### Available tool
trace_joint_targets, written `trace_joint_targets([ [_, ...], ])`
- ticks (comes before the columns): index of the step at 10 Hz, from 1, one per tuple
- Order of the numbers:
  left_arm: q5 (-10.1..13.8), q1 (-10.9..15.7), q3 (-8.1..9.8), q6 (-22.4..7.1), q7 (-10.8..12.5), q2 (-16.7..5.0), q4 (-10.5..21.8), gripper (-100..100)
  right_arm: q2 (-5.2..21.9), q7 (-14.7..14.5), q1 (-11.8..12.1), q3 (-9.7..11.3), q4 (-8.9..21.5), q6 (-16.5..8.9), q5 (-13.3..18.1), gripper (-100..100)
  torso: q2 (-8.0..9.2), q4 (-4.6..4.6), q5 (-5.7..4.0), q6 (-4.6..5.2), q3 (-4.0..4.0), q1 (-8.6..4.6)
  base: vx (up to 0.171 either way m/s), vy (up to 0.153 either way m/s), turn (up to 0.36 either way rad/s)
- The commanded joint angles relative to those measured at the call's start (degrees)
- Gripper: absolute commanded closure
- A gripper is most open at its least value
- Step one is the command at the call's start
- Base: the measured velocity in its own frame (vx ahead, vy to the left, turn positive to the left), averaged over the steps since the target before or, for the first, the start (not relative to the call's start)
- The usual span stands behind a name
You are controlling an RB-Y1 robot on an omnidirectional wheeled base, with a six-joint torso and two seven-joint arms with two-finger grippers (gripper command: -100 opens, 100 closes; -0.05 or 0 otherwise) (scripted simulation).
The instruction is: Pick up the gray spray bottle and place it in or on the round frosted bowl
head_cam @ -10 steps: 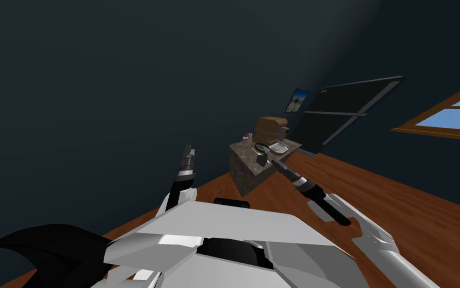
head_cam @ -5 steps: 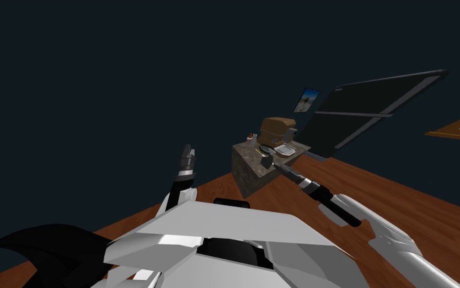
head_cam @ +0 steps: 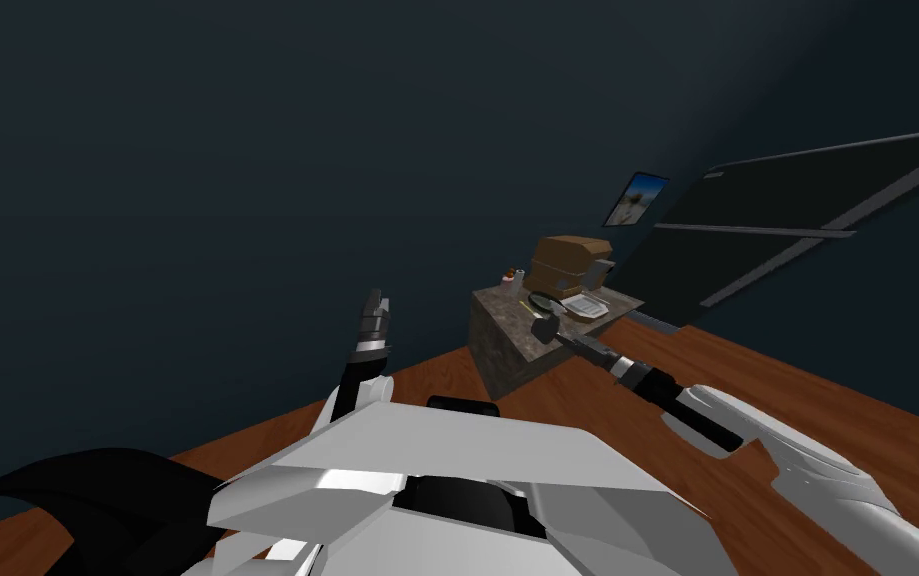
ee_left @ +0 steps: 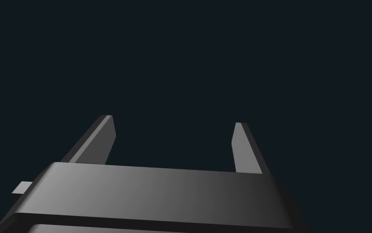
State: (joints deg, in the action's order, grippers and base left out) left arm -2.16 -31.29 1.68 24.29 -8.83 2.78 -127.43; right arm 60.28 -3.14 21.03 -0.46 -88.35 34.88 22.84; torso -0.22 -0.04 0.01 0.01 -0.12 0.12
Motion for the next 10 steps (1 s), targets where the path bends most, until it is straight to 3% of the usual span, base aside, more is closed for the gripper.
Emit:
trace_joint_targets([
  [1,0.00,0.00,0.00,0.00,0.00,0.00,0.00,0,2.82,-0.26,0.46,0.02,1.84,-0.36,1.04,-100,0.00,0.00,0.00,0.00,0.00,0.00,0.017,0.043,0.152],
  [7,0.00,0.00,0.00,0.00,0.00,0.00,0.00,0,10.32,-1.06,-0.04,1.24,7.53,-1.60,4.49,-100,0.01,0.00,0.01,0.02,0.01,0.05,0.018,0.051,0.132],
  [8,0.00,0.00,0.00,0.00,0.00,0.00,0.00,0,9.78,-0.83,0.50,0.75,6.65,-1.45,3.97,-100,0.02,0.00,0.01,0.01,0.01,0.06,0.006,0.019,0.031],
  [9,0.00,-0.01,0.01,0.00,0.00,0.00,0.00,0,9.90,-0.90,0.53,0.71,6.72,-1.47,4.02,0,0.06,0.01,-0.01,0.05,0.03,-0.02,0.000,0.000,0.000],
  [10,0.00,0.00,0.01,0.00,0.00,0.00,0.00,0,11.07,-3.75,2.92,1.02,5.01,-0.76,1.15,-100,0.09,0.02,-0.03,0.05,0.05,-0.08,0.088,-0.006,-0.227],
])
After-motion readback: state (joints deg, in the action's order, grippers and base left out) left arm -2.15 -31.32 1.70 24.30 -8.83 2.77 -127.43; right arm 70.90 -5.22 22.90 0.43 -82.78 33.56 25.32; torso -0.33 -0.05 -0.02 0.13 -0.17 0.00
